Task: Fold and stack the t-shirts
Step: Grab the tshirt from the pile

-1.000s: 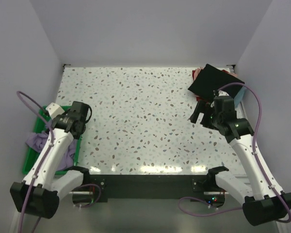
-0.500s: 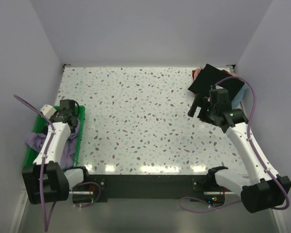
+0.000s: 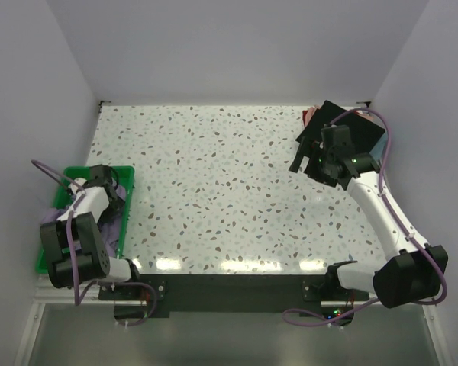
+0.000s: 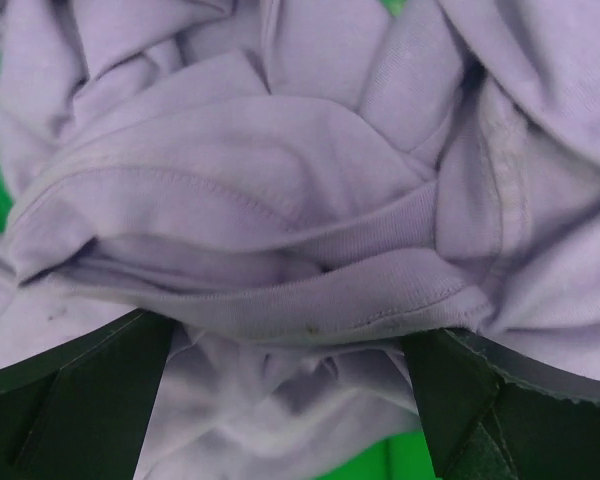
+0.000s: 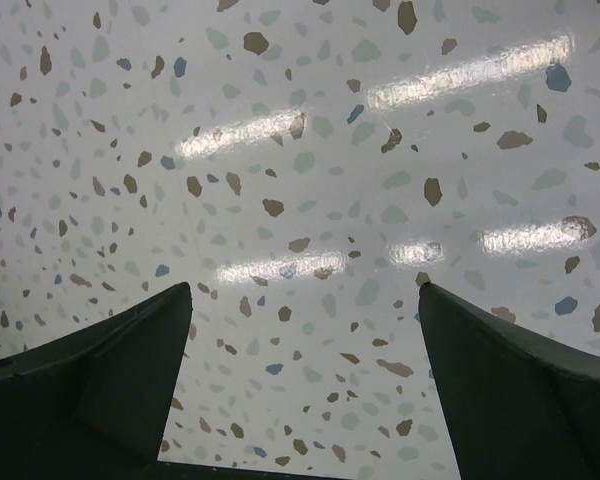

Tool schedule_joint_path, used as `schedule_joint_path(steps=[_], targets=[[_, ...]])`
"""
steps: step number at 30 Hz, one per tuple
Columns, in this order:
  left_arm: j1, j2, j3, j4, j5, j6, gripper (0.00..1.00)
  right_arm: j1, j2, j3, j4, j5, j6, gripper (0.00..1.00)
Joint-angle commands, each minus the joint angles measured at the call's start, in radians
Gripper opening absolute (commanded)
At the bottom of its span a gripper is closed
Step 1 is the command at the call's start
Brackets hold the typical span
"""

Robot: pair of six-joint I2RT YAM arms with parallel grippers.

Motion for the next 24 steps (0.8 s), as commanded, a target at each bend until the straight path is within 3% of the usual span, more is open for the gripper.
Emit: schedule_joint_path(steps=[1, 2, 3, 6, 11, 16, 17, 22, 24], targets=[[0.016, 0.072, 0.007, 0.063, 0.038, 0.063, 1.0, 0.001, -0.02, 0.021, 0.042, -0.008, 0.022, 0.99], [0.022, 0.077, 0.005, 0.063, 0.035, 0.069, 0.99, 0.003, -0.02, 0.021, 0.044, -0.005, 0.022, 0.99], [0.025, 0.08, 0.004, 0.065, 0.035, 0.072, 0.87, 0.001, -0.018, 0.018, 0.044, -0.008, 0.023, 0.99], [0.035, 0.054, 0.011, 0.06, 0.061, 0.07, 0.32, 0.003, -0.02, 0.003, 0.054, -0.016, 0.031, 0.99], [0.035, -0.05, 0.152, -0.016, 0.064, 0.084, 0.01, 0.001, -0.018, -0.016, 0.084, -0.025, 0.058, 0.99], [0.035, -0.137, 0.378, -0.136, 0.066, 0.037, 0.0, 0.001, -0.003, -0.01, 0.104, -0.025, 0.075, 0.98], [0.035, -0.145, 0.491, -0.183, 0.085, -0.006, 0.0, 0.001, 0.0, -0.008, 0.105, -0.024, 0.078, 0.98], [0.027, -0.138, 0.792, -0.153, 0.254, -0.058, 0.0, 0.001, 0.02, 0.001, 0.116, -0.056, 0.083, 0.97], [0.016, -0.136, 0.843, -0.141, 0.299, -0.066, 0.0, 0.003, 0.023, 0.012, 0.111, -0.067, 0.084, 0.97]])
